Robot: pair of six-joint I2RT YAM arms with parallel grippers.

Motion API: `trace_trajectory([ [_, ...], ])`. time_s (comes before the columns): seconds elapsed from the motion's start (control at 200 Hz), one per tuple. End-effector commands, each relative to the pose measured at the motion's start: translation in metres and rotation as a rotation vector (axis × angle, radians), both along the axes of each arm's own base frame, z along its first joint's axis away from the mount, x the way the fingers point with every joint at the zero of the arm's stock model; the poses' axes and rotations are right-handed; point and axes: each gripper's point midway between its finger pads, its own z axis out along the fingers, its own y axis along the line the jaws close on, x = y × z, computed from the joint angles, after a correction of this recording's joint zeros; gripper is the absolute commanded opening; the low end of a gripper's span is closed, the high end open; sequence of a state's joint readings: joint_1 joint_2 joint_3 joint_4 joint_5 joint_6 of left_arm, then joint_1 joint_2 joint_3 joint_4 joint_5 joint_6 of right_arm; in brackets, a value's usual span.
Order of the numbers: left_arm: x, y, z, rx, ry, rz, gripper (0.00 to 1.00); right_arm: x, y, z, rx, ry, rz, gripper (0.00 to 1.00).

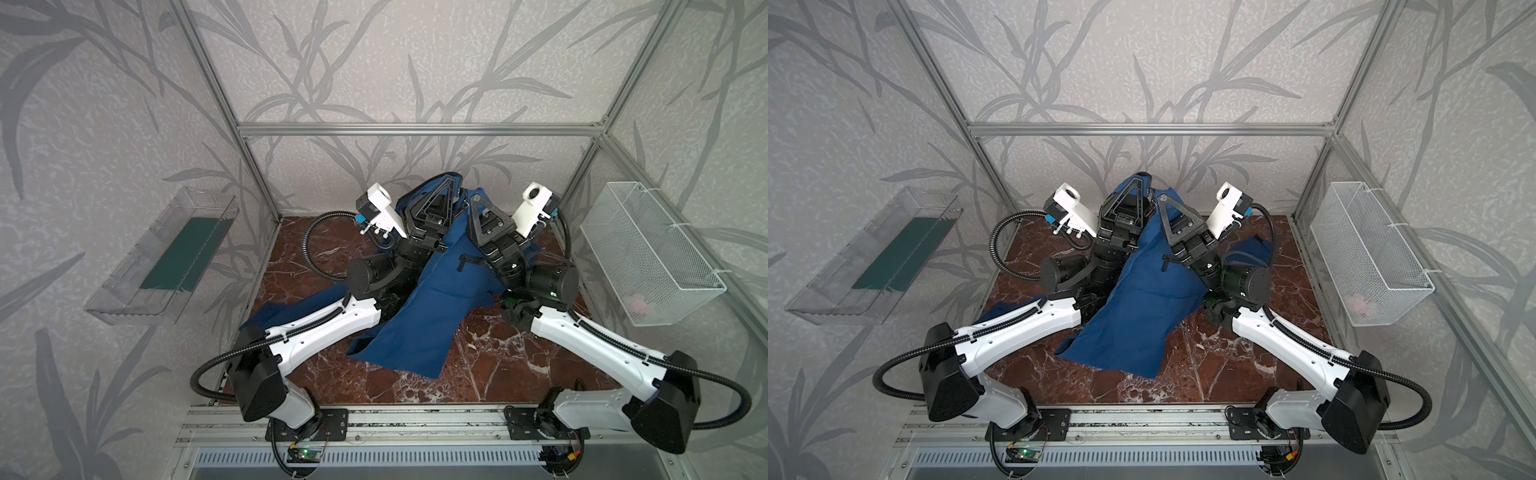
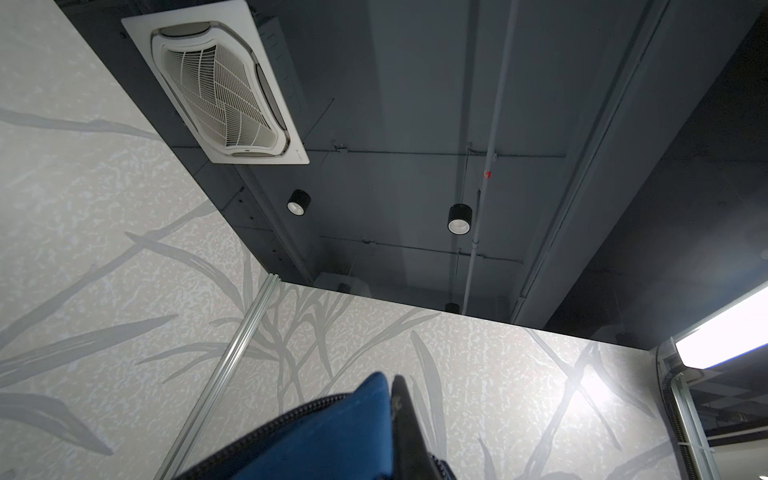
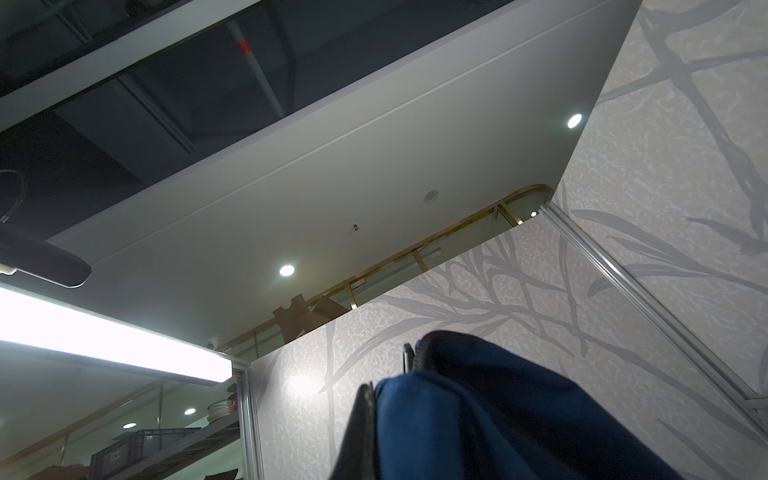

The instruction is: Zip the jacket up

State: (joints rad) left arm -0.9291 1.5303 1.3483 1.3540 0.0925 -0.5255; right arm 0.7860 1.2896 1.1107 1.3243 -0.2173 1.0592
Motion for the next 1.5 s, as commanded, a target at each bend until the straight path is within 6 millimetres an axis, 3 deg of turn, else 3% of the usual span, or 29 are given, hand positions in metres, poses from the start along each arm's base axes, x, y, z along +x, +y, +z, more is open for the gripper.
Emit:
trace_trajectory([
  [0.0, -0.032, 0.01, 0.026, -0.033, -0.171, 0.07, 0.0, -0.029, -0.023, 0.03, 0.106, -0.117, -0.039, 0.0],
  [0.27, -0.044, 0.002, 0.033, -0.02, -0.255, 0.169, 0.0, -0.035, -0.026, 0.038, 0.131, -0.138, -0.087, 0.0],
  [0.755, -0.038, 0.016, 0.027, -0.021, -0.189, 0.288, 0.0, -0.037, -0.037, 0.03, 0.129, -0.137, -0.18, 0.0],
  [1.495, -0.045, 0.015, 0.024, -0.001, -0.206, 0.36, 0.0, -0.02, -0.027, 0.017, 0.113, -0.079, -0.185, 0.0],
])
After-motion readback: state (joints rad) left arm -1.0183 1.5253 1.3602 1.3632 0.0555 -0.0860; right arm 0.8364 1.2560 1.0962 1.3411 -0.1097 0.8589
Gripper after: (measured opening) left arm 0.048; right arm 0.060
